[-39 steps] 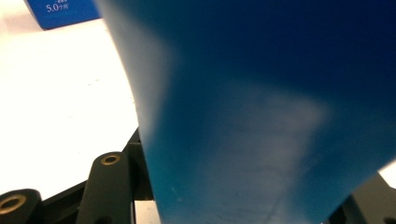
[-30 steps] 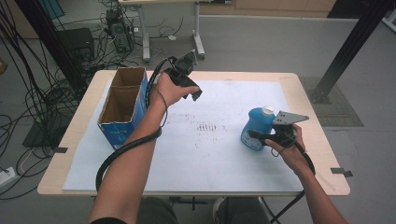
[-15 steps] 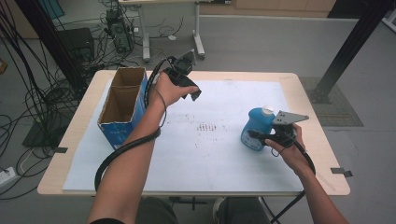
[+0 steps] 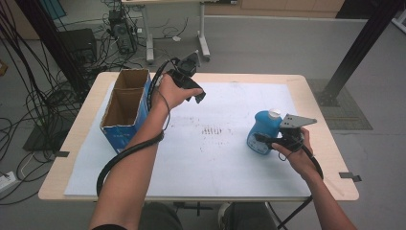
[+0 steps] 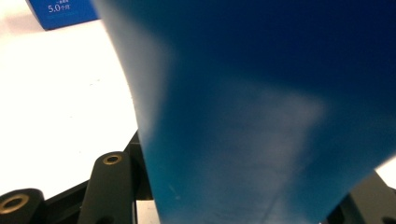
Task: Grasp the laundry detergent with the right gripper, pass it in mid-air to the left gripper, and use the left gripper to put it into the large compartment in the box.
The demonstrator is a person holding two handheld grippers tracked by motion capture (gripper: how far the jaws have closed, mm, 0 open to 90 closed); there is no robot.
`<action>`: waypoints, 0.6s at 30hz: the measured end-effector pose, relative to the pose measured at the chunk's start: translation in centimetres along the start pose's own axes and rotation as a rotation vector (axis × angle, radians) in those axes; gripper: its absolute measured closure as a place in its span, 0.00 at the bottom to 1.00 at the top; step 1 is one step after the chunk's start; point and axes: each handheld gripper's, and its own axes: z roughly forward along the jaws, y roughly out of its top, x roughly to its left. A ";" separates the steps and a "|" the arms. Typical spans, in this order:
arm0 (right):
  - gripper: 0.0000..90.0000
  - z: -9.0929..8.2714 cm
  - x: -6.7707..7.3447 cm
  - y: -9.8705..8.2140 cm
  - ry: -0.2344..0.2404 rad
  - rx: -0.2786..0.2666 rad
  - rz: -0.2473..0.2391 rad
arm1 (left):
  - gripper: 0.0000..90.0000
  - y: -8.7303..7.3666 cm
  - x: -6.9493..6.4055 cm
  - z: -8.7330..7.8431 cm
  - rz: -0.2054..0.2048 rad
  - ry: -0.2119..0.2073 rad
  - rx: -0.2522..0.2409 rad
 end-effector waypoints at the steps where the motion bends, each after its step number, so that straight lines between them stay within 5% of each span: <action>1: 0.48 0.0 0.0 0.0 0.000 0.000 0.001 | 0.06 0.0 0.0 0.0 0.001 0.001 0.003; 18: 0.49 0.0 0.1 0.1 -0.004 0.003 -0.002 | 0.07 -0.2 0.3 -0.6 0.003 0.007 -0.001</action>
